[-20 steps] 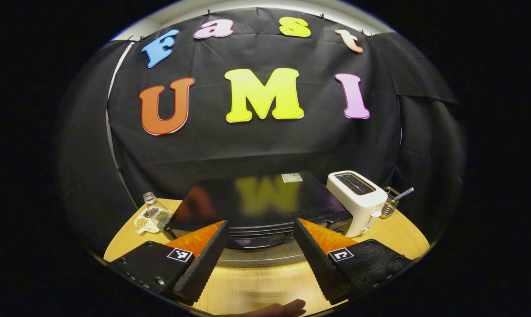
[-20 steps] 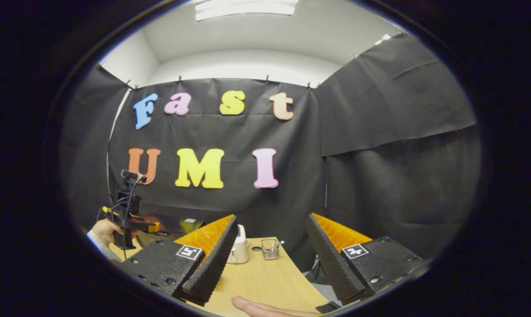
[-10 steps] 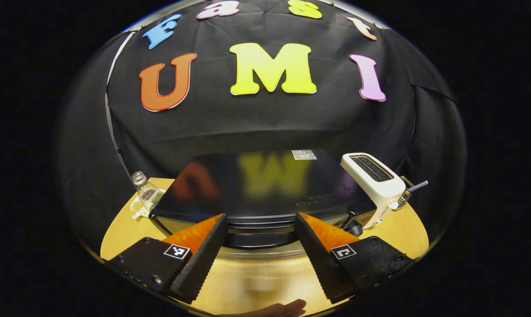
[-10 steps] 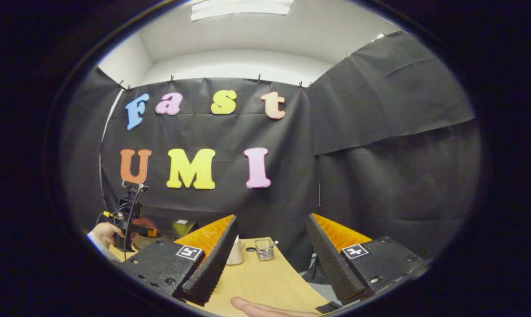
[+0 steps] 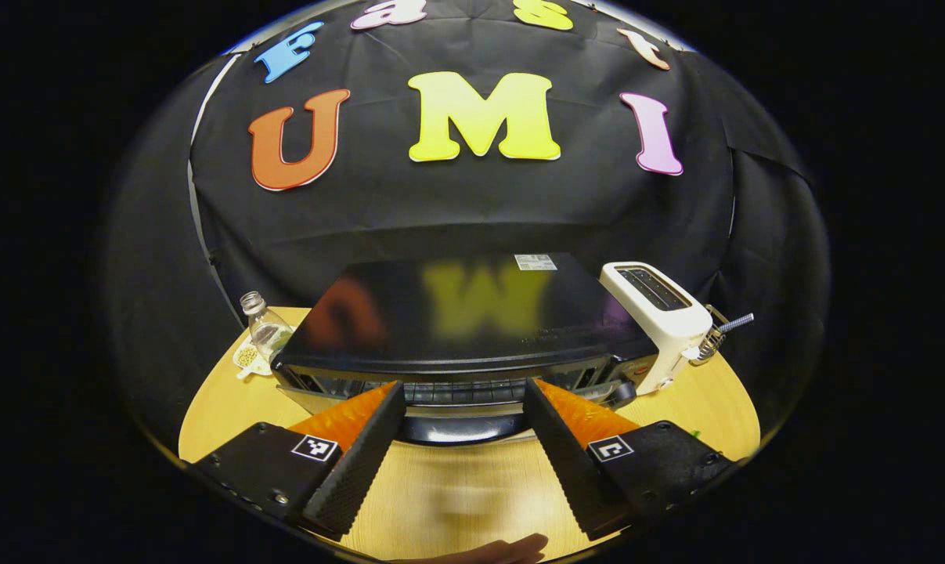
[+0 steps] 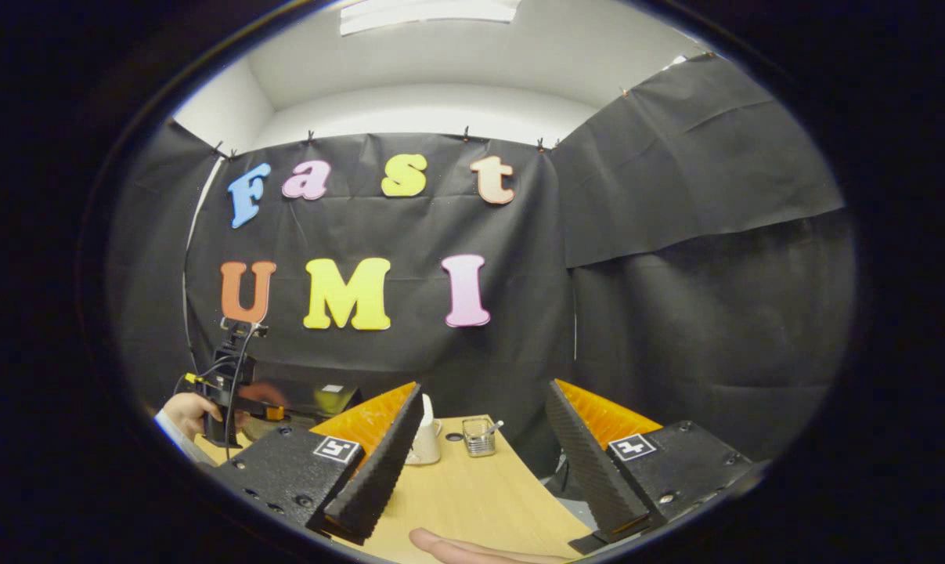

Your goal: Open the electric oven with the left hand, put the food in, and close the electric oven.

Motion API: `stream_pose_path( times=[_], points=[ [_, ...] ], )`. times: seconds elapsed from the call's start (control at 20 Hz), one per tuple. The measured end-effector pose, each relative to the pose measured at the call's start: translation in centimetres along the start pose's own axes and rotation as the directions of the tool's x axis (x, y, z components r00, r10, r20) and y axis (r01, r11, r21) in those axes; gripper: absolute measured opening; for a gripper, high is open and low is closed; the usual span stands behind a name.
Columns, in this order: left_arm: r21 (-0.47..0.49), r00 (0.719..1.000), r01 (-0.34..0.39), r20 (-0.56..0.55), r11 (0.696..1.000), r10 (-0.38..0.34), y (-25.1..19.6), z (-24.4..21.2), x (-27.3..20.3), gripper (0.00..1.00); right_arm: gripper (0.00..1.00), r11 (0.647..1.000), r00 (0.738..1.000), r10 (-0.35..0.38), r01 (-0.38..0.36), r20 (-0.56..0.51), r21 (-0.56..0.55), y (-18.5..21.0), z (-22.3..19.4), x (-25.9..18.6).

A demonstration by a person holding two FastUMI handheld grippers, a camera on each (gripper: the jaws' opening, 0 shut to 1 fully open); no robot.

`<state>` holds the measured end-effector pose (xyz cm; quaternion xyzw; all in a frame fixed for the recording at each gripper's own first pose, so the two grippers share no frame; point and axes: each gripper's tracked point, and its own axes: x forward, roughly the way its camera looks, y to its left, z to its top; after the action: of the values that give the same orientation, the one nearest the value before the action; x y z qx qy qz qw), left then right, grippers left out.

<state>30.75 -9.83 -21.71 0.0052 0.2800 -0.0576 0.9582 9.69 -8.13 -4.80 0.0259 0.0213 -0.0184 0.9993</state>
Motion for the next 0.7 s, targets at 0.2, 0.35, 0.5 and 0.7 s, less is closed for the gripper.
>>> stream_pose_path(
  times=[0.2, 0.35, 0.5, 0.7],
  points=[
    [0.000, 1.000, 0.011, -0.001, 1.000, -0.011, -0.3, -2.4, -2.2, 1.00, 0.90, 1.000, 1.000, 0.015, -0.015, -0.017, -0.006, 1.0, -0.9, -0.6],
    [-0.015, 1.000, 0.020, -0.019, 1.000, -0.020, -0.4, -4.4, -3.4, 1.00, 0.90, 0.999, 0.999, 0.028, -0.029, -0.025, -0.021, 1.6, -1.3, -1.2],
    [-0.024, 0.999, 0.026, -0.023, 0.999, -0.027, -0.5, -6.5, -4.5, 0.99, 1.00, 0.999, 0.999, 0.035, -0.036, -0.023, -0.019, 1.7, -1.5, -1.8],
    [-0.035, 1.000, 0.027, -0.011, 0.999, -0.027, -0.6, -10.3, -5.5, 0.99, 1.00, 0.999, 0.999, 0.030, -0.030, -0.011, -0.018, 1.0, -1.5, -2.6]
  ],
)
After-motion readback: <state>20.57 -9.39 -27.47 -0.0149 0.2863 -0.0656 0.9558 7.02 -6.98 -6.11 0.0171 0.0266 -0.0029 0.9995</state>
